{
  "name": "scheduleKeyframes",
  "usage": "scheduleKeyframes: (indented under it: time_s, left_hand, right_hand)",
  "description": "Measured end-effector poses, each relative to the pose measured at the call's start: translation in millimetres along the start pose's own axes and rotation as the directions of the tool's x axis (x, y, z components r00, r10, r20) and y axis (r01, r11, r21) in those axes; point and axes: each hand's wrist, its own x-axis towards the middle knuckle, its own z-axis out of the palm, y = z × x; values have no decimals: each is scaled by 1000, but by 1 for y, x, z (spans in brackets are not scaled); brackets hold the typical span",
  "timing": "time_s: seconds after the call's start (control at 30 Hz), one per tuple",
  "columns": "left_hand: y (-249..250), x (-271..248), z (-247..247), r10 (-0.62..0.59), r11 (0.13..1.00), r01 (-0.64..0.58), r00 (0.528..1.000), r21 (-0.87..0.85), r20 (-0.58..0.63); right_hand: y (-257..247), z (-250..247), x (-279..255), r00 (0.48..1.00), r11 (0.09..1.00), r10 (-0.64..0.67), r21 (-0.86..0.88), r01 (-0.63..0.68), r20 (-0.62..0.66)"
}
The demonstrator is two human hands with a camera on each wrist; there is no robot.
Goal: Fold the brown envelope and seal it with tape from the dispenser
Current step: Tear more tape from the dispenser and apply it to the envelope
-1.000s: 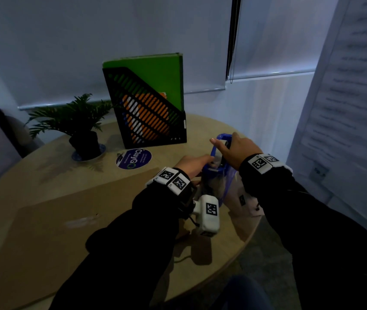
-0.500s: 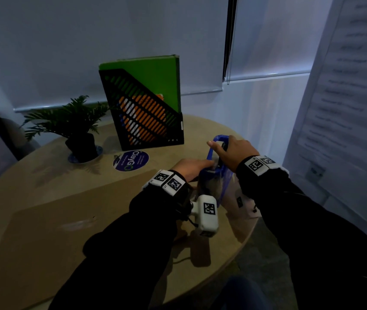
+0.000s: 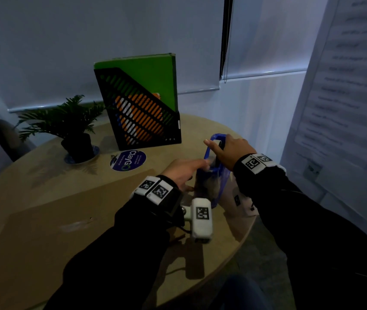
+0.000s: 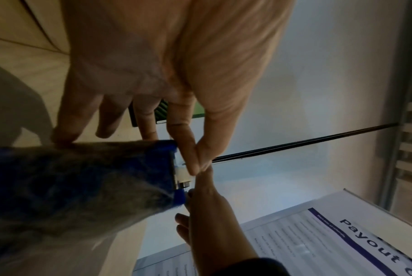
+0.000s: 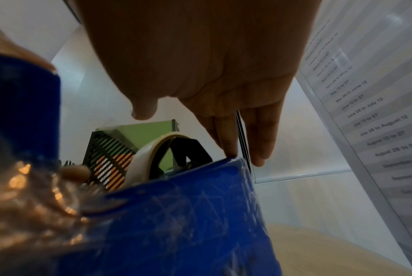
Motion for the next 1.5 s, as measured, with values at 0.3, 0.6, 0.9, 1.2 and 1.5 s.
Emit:
scheduleKeyframes:
  time_s: [0.3,0.6,0.9,1.2,1.5]
  left_hand:
    - [-18,-7,2,39,995,-41,999,-87,-23]
    - [-21,-13,8,99,992,-101,995,-74,-34]
    - [-22,-17,3,252,949,-252,967,191,22]
    - [4,-45,-60,291,873,-296,954,388,72]
    - [-17,-58,-106,382,823,-359,923,440,39]
  right_hand:
    - [-5,0,-1,999,999,31,18,-31,-11]
    - [-7,-2,-3,999,999,32,10,-32,-4]
    - [-6,-4,-4,999,999,37,-6,-37,17]
    - [-19,-14,-4,999,996,-8,94,3,53]
    - [-81,1,-46,919,832,-390,453,320,66]
